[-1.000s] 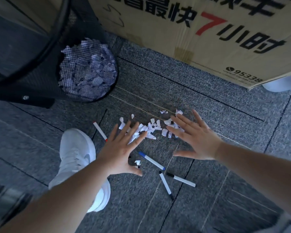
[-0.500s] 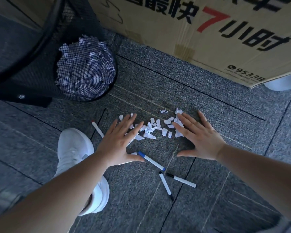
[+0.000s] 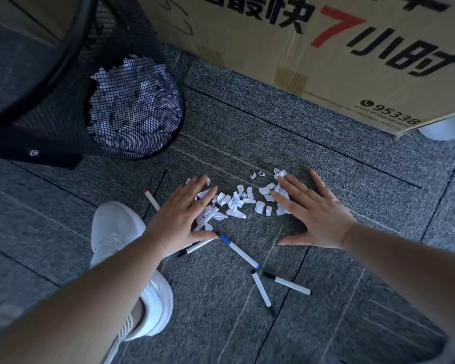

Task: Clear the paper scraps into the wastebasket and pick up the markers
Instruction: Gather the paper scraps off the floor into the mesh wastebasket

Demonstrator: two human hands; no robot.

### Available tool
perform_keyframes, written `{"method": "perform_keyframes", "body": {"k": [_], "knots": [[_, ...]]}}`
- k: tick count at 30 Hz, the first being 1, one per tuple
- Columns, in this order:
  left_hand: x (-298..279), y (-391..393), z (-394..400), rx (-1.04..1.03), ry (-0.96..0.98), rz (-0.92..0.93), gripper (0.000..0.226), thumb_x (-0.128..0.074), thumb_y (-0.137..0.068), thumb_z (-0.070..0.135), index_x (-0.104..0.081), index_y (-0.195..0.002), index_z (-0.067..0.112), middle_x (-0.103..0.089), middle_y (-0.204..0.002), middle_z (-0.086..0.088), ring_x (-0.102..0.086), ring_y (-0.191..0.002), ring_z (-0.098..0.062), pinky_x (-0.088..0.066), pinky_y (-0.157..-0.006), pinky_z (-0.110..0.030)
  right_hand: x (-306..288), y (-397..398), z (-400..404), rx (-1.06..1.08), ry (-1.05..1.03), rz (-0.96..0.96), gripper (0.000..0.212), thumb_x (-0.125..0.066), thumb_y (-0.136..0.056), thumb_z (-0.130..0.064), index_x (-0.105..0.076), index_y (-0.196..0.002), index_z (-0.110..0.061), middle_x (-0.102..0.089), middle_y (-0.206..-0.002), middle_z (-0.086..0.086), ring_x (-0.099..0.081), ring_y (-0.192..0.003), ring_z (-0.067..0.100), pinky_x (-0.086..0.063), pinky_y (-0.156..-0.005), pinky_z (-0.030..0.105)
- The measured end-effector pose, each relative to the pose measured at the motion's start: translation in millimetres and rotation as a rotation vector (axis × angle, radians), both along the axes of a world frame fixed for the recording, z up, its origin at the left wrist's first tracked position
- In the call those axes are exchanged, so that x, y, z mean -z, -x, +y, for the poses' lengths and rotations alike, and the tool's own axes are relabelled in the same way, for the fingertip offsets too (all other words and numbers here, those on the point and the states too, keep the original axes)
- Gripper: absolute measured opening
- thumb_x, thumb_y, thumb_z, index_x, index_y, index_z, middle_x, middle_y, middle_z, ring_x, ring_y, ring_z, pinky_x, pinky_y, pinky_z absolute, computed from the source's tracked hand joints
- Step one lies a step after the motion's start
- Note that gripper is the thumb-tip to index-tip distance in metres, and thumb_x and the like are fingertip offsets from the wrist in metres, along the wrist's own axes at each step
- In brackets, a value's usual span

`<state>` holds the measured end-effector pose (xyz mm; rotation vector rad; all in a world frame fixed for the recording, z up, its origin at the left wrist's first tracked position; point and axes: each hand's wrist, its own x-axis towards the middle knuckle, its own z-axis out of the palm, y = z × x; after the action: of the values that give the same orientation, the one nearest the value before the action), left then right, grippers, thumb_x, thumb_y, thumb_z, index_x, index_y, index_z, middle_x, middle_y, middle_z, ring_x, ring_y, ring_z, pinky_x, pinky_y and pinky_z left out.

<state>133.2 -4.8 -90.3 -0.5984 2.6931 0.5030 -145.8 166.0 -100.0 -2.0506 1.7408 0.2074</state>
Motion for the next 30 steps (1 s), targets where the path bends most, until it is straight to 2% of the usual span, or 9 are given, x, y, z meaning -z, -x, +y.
{"method": "perform_keyframes", "body": {"k": [6, 11, 14, 18, 20, 22, 25, 30], "knots": [[5.2, 0.1, -2.5, -0.001, 0.077, 0.005, 0.089, -0.018, -0.081, 0.078, -0.005, -0.149, 0.021, -0.012, -0.156, -0.01, -0.008, -0.143, -0.024, -0.016, -0.116, -0.045, 0.9, -0.5, -1.0, 0.014, 0.037, -0.006, 0.1, -0.028, -0.074, -0.086, -0.007, -0.15, -0.025, -0.013, -0.155, 0.011, -0.014, -0.141, 0.03, -0.008, -0.112, 0.056], [8.4, 3.6, -5.4, -0.056, 0.087, 0.028, 0.094, -0.028, -0.076, 0.081, -0.008, -0.149, 0.024, -0.009, -0.156, -0.013, -0.006, -0.142, -0.039, -0.014, -0.113, -0.053, 3.1, -5.1, -24.9, 0.034, 0.08, 0.016, 0.1, -0.024, -0.074, -0.086, -0.004, -0.15, -0.024, -0.008, -0.155, 0.013, -0.01, -0.142, 0.032, -0.009, -0.112, 0.058], [12.1, 15.1, -0.1, -0.14, 0.051, 0.066, 0.089, -0.025, -0.08, 0.077, -0.006, -0.149, 0.024, -0.007, -0.155, -0.014, -0.002, -0.142, -0.038, -0.01, -0.112, -0.055, 4.1, -12.1, -44.5, 0.043, 0.085, 0.021, 0.095, -0.02, -0.076, -0.084, -0.005, -0.149, -0.025, -0.009, -0.155, 0.011, -0.011, -0.141, 0.03, -0.012, -0.111, 0.062], [12.5, 43.6, 16.7, -0.207, -0.069, 0.15, 0.074, -0.021, -0.088, 0.067, -0.011, -0.147, 0.023, -0.017, -0.153, -0.019, -0.02, -0.14, -0.036, -0.031, -0.108, -0.054, 3.2, -21.7, -61.4, 0.052, 0.133, -0.044, 0.091, -0.028, -0.08, -0.079, -0.01, -0.148, -0.021, -0.016, -0.154, 0.01, -0.016, -0.141, 0.028, -0.009, -0.113, 0.059], [10.1, 57.3, 22.3, -0.196, -0.097, 0.189, 0.073, -0.028, -0.087, 0.065, -0.012, -0.146, 0.023, -0.019, -0.153, -0.018, -0.029, -0.138, -0.035, -0.039, -0.104, -0.051, -4.3, -17.2, -60.7, 0.153, 0.155, -0.064, 0.091, -0.03, -0.081, -0.077, -0.006, -0.148, -0.02, -0.009, -0.155, 0.007, -0.01, -0.142, 0.026, -0.005, -0.114, 0.054], [9.2, 64.2, 24.0, -0.151, -0.084, 0.224, 0.08, -0.035, -0.084, 0.066, -0.013, -0.146, 0.021, -0.016, -0.154, -0.019, -0.027, -0.138, -0.033, -0.036, -0.105, -0.047, -12.1, -4.8, -43.5, 0.296, 0.143, -0.076, 0.089, -0.028, -0.084, -0.074, 0.0, -0.148, -0.021, -0.001, -0.155, 0.004, -0.002, -0.143, 0.022, -0.003, -0.115, 0.05], [7.7, 64.4, 19.7, -0.178, -0.09, 0.248, 0.098, -0.047, -0.073, 0.071, -0.011, -0.147, 0.018, -0.009, -0.155, -0.019, -0.015, -0.141, -0.029, -0.026, -0.109, -0.047, -13.0, 13.6, 7.7, 0.383, 0.05, -0.045, 0.088, -0.024, -0.085, -0.074, 0.0, -0.15, -0.018, -0.002, -0.157, 0.007, -0.002, -0.145, 0.023, -0.006, -0.117, 0.05], [5.8, 63.1, 19.9, -0.137, -0.051, 0.131, 0.117, -0.042, -0.061, 0.083, 0.007, -0.148, 0.022, 0.006, -0.156, -0.018, 0.0, -0.144, -0.032, -0.016, -0.114, -0.051, -5.5, 3.2, 47.7, 0.398, -0.052, 0.083, 0.09, -0.02, -0.084, -0.077, -0.006, -0.149, -0.017, -0.011, -0.155, 0.009, -0.013, -0.143, 0.027, -0.009, -0.114, 0.053]]}}
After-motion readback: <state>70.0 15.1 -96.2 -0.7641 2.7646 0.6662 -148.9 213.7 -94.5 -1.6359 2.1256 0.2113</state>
